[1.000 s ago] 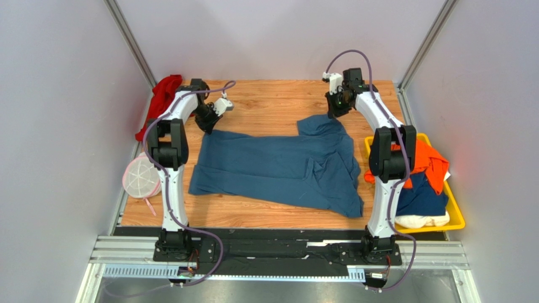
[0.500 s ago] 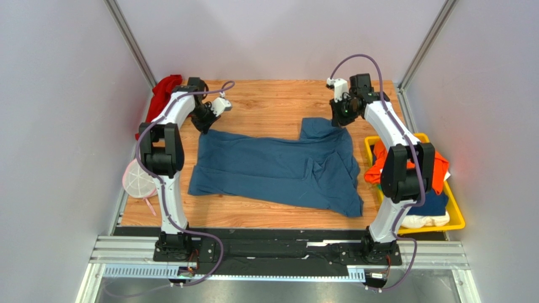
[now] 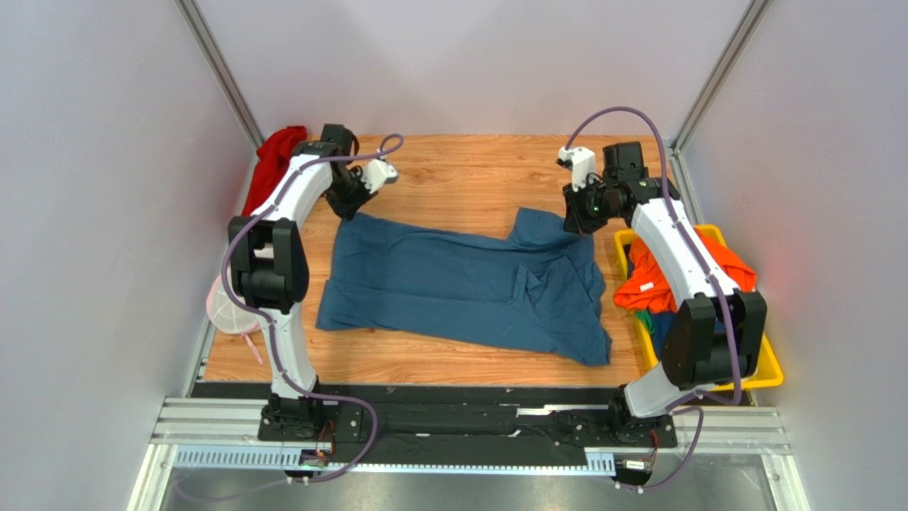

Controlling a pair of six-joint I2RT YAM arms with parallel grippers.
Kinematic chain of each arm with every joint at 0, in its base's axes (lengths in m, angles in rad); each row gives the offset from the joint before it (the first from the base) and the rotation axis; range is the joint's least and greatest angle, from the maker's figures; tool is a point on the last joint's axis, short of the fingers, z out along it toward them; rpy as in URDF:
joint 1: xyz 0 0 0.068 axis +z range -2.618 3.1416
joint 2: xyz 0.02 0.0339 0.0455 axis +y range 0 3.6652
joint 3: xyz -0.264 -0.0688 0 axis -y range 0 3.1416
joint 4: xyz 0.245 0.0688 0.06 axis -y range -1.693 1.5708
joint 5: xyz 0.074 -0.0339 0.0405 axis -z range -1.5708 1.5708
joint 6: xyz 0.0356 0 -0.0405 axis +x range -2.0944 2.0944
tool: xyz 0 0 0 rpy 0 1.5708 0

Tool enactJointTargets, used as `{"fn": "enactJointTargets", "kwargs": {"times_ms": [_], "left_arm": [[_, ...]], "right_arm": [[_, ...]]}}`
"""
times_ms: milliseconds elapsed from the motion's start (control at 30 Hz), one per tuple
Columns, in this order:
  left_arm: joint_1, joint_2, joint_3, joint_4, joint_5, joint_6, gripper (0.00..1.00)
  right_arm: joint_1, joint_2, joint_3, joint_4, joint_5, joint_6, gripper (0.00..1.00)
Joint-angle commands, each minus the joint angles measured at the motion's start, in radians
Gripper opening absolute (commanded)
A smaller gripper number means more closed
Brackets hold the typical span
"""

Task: Fold and stack the t-shirts
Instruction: Grap the side of the flattened tshirt furthest away from the robot with both arms, then fold the other side of the tshirt into a rectangle

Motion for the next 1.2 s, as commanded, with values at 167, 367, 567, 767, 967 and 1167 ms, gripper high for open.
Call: {"fn": "enactJointTargets", "kwargs": {"times_ms": [167, 367, 567, 767, 967, 1167], "left_arm": [[-0.020, -0.138, -0.078, 0.004, -0.025, -0.027, 0.00], [-0.021, -0.209, -0.151, 0.010, -0.042, -0.018, 0.00], [-0.023, -0.265, -0.202, 0.010, -0.052, -0.009, 0.00], [-0.023, -0.285, -0.217, 0.009, -0.065, 0.004, 0.00], [-0.023, -0.278, -0.205, 0.006, -0.078, 0.008, 0.00], [-0.023, -0.263, -0.191, 0.006, -0.095, 0.016, 0.00]], "right_arm": [[0.009, -0.153, -0.121, -0.037, -0.056, -0.029, 0.00], [0.014, -0.214, -0.199, -0.050, -0.072, -0.034, 0.00], [0.015, -0.266, -0.246, -0.068, -0.084, -0.037, 0.00], [0.015, -0.317, -0.273, -0.088, -0.081, -0.038, 0.00], [0.017, -0.328, -0.256, -0.106, -0.076, -0.040, 0.00], [0.017, -0.308, -0.191, -0.128, -0.058, -0.052, 0.00]]}}
